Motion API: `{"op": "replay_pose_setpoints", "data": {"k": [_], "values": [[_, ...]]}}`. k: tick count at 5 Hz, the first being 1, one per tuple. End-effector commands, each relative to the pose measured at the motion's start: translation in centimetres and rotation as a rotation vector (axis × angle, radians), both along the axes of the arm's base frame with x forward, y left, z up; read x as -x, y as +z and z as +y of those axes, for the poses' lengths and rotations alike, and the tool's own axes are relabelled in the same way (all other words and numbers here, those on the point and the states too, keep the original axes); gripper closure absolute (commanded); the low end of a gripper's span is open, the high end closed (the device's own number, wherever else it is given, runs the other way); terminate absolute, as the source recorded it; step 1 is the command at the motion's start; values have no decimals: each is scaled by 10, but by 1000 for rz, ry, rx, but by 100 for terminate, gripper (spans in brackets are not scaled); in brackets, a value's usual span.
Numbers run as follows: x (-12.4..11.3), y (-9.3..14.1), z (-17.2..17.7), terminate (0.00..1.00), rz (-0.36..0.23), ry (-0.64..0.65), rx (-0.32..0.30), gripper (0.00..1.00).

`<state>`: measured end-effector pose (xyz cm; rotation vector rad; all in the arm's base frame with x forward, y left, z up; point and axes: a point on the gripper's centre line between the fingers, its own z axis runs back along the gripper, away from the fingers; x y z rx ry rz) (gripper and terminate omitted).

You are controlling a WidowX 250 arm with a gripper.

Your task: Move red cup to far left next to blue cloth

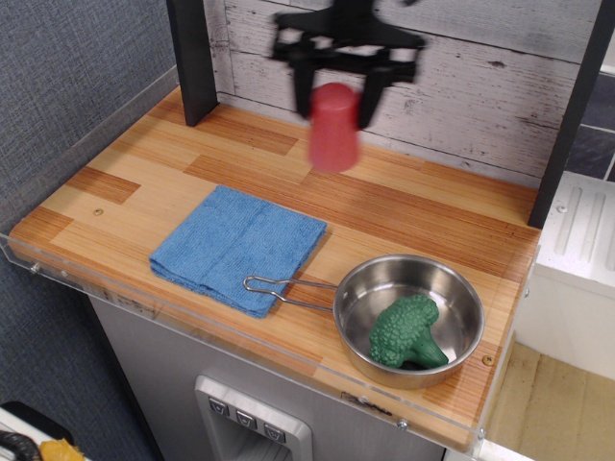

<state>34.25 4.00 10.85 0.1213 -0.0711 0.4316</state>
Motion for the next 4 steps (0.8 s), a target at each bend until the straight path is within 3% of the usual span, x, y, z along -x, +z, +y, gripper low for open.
{"op": "replay_pose_setpoints", "data": {"k": [1, 3, 4], "values": [[39, 25, 53, 0, -81, 191, -32, 100], [69, 7, 85, 0, -14, 326, -19, 100], [84, 0, 102, 0, -1, 364, -44, 100]]}}
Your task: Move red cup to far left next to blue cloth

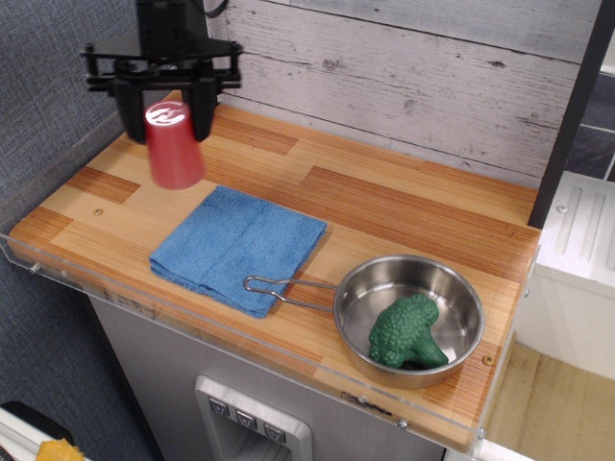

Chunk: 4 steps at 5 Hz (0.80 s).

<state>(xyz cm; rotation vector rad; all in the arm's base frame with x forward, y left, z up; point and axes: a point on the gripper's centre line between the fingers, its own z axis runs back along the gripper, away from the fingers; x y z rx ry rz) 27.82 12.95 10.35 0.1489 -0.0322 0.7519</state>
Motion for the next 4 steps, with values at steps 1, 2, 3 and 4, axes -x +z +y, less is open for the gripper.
{"op": "replay_pose_setpoints", "data": {"k": [1, 2, 3, 4], "values": [[35, -4, 22, 0, 7, 86, -23, 100], [46, -12, 33, 0, -14, 142, -19, 100], [44, -25, 41, 0, -31, 154, -11, 100], [41, -32, 43, 0, -14, 149, -9, 100]]}}
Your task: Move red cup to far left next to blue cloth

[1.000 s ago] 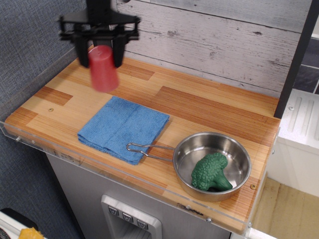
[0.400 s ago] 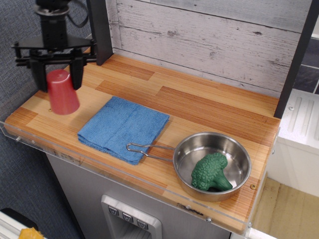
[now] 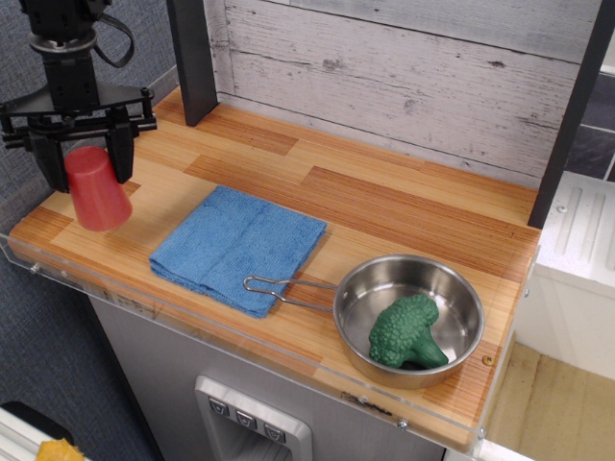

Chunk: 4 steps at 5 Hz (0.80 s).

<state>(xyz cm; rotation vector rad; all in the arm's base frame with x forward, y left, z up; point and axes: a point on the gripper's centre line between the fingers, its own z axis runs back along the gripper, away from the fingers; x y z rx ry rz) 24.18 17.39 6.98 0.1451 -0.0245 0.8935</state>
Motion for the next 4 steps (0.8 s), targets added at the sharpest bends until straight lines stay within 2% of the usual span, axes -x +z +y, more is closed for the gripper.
{"op": "replay_pose_setpoints", "data": {"k": [1, 2, 4], "values": [[10, 0, 0, 0, 9, 15, -14, 100], [12, -7, 2, 0, 10, 21, 16, 0], [10, -8, 4, 0, 2, 23, 16, 0]]}}
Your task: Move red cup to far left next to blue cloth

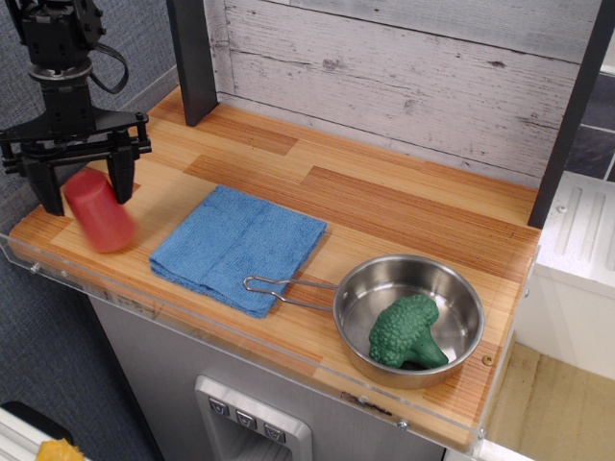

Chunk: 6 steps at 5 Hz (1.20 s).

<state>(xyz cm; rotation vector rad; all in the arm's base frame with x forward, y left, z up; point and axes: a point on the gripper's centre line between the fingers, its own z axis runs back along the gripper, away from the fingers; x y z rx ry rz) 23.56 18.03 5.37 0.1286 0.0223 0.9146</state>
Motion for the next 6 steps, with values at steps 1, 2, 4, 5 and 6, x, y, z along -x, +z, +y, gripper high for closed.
{"op": "replay_pose_setpoints", "data": {"k": [1, 2, 4, 5, 6], "values": [[3, 13, -3, 0, -49, -6, -19, 0], [0, 28, -6, 0, -51, -11, -33, 0], [-16, 68, -7, 0, -45, -64, -67, 0], [-38, 76, -6, 0, -94, -167, -86, 0], [-58, 84, -10, 0, -135, -236, -100, 0]]}}
